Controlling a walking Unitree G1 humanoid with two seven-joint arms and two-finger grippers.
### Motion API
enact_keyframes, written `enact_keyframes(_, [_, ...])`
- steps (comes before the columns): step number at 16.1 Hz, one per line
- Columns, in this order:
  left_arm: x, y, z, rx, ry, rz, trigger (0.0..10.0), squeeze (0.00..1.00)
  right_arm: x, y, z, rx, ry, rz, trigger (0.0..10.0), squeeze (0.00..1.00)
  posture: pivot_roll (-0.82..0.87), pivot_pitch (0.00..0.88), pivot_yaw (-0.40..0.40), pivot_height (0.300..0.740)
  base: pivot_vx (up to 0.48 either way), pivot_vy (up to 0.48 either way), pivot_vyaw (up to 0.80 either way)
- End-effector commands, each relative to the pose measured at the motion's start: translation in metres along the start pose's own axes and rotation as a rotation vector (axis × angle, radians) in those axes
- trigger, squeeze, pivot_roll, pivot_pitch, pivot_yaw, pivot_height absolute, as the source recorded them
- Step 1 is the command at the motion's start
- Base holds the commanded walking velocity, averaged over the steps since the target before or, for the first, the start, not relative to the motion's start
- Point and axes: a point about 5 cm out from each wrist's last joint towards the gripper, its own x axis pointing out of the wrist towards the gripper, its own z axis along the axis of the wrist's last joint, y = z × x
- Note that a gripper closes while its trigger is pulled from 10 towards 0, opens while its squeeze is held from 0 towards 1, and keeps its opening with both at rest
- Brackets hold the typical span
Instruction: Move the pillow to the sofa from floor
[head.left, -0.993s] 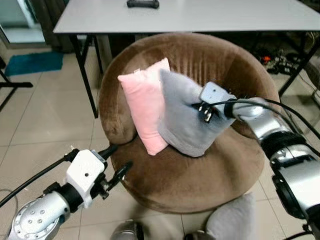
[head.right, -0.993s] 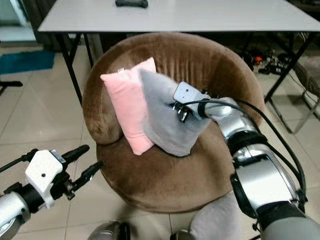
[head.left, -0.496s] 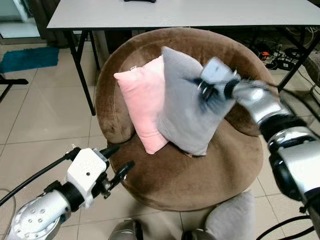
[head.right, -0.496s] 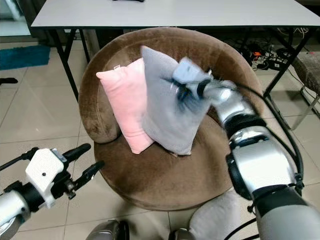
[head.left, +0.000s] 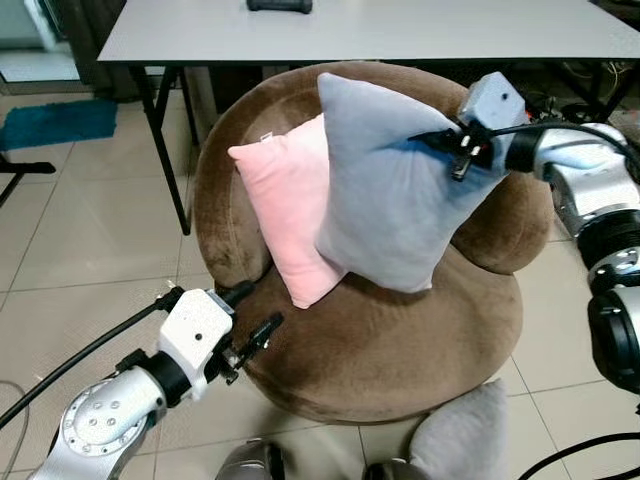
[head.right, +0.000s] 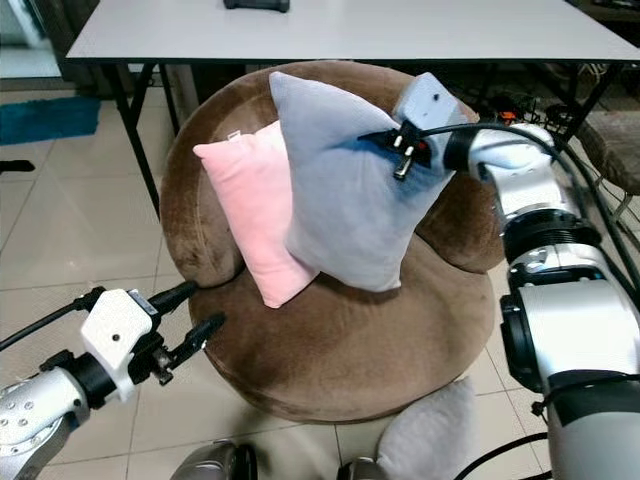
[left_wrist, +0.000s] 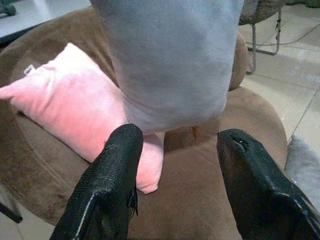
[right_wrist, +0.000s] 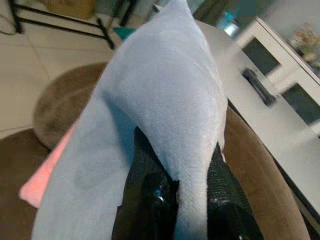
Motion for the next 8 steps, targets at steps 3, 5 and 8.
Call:
enact_keyframes(3, [0.004, 0.001, -0.005, 0.012, 0.003, -0.017, 10.0, 0.33, -0.021, -0.017, 0.020, -0.041, -0.094, 0.001, 10.0, 0.00, 0.11, 0.004, -0.013, 0.740, 0.000, 0.000, 0.00])
enact_keyframes(5, [0.005, 0.002, -0.007, 0.015, 0.002, -0.022, 10.0, 0.33, -0.031, -0.022, 0.024, -0.054, -0.107, -0.001, 10.0, 0.00, 0.11, 0.000, -0.012, 0.740, 0.000, 0.000, 0.00])
enact_keyframes(8, [0.006, 0.004, -0.010, 0.014, 0.000, -0.025, 10.0, 0.33, -0.051, -0.035, 0.038, -0.030, -0.159, -0.003, 10.0, 0.00, 0.10, 0.000, -0.007, 0.740, 0.000, 0.000, 0.00])
